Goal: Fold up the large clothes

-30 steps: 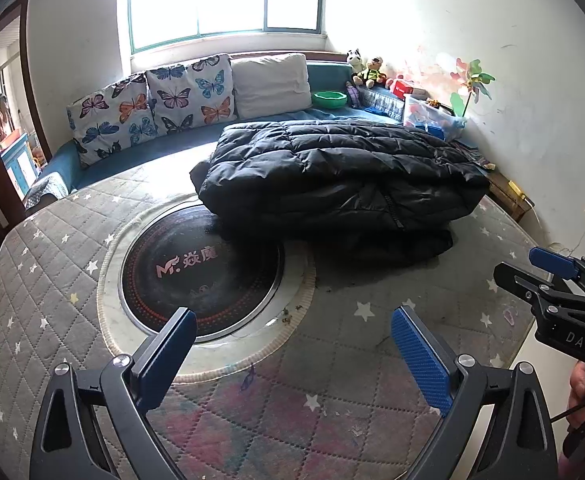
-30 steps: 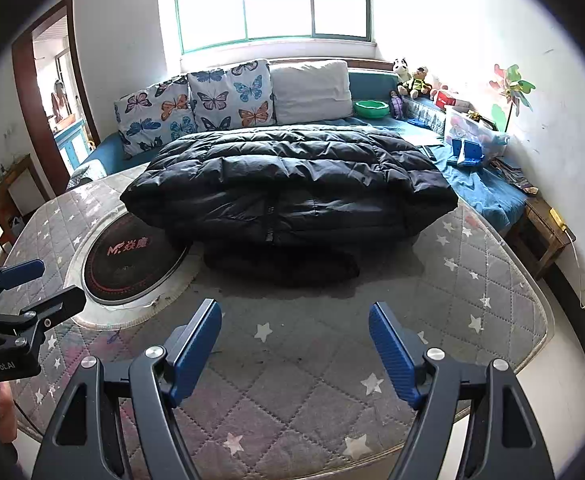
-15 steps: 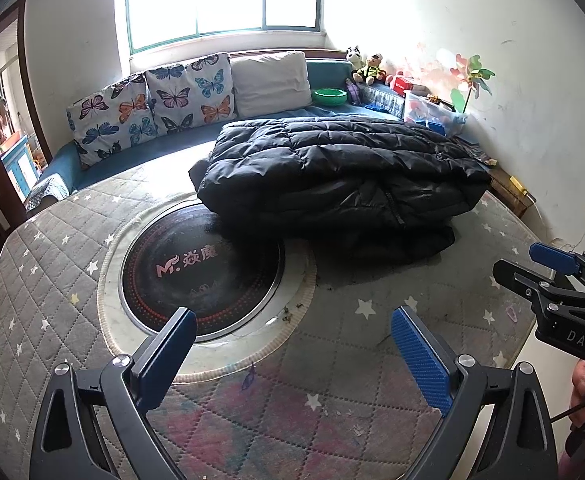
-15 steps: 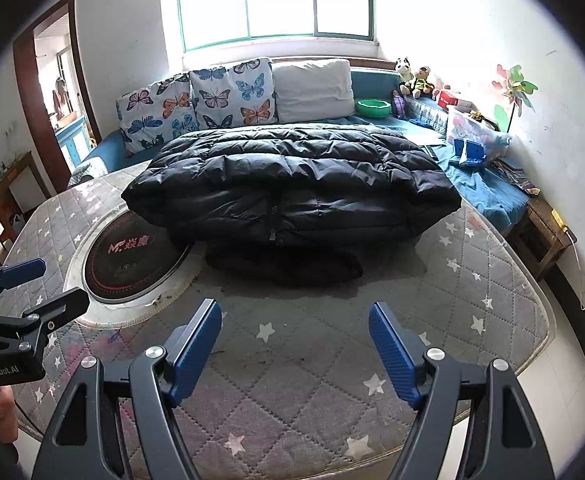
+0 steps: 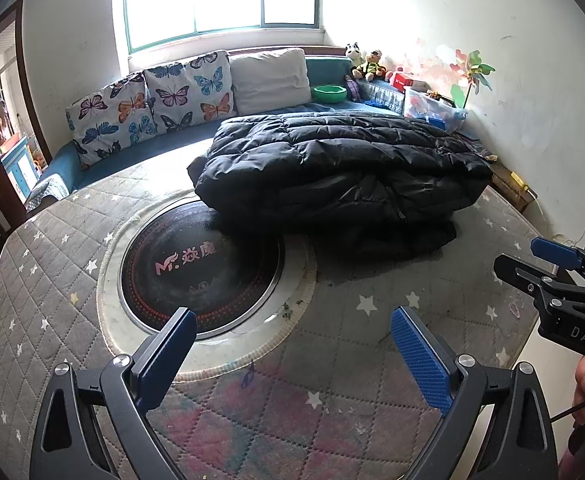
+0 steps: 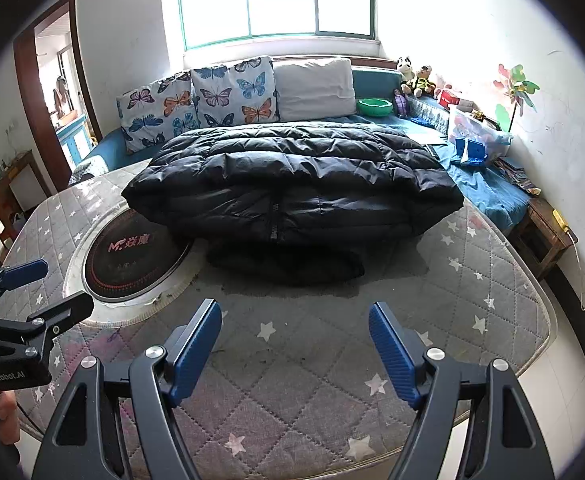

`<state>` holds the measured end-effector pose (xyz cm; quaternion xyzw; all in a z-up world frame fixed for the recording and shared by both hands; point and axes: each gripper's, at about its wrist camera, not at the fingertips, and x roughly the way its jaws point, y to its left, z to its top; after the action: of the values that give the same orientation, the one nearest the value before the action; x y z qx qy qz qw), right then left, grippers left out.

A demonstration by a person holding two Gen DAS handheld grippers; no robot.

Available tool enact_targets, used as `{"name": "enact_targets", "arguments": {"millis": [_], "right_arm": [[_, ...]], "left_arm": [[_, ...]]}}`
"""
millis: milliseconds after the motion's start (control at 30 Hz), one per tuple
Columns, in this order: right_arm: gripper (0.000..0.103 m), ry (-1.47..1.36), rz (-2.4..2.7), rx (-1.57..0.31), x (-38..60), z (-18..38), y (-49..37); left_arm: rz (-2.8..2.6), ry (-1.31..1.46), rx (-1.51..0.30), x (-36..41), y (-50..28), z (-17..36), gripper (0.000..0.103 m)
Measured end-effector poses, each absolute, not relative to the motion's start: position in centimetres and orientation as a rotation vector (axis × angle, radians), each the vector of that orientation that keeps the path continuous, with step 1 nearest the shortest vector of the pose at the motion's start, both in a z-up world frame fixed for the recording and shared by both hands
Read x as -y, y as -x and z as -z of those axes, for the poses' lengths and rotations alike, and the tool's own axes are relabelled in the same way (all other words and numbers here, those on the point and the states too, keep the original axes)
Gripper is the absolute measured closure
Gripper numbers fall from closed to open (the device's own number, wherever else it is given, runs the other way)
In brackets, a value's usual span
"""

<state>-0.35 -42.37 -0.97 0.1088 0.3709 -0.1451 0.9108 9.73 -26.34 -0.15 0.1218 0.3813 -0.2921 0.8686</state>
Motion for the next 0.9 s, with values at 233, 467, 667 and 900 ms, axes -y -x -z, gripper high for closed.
{"name": "enact_targets", "arguments": {"millis": [233, 467, 667, 900], "right_arm": [[0.020, -0.223, 0.292, -0.766, 42.33, 0.95, 0.33], [0.020, -0.220, 0.291, -0.767, 42.20, 0.98, 0.30], [0.020, -0.220, 0.291, -0.769, 42.19, 0.97, 0.26], [0.020, -0.221, 0.292, -0.769, 42.17, 0.98, 0.25]], "left_arm": [[0.611, -0.258, -0.797, 26.32, -9.78, 0.23, 0.000], [0.613, -0.264, -0.802, 26.16, -9.82, 0.55, 0.000], [0.616, -0.266, -0.802, 26.02, -9.90, 0.75, 0.000], [0.610, -0.267, -0.803, 26.00, -9.99, 0.74, 0.000]]}}
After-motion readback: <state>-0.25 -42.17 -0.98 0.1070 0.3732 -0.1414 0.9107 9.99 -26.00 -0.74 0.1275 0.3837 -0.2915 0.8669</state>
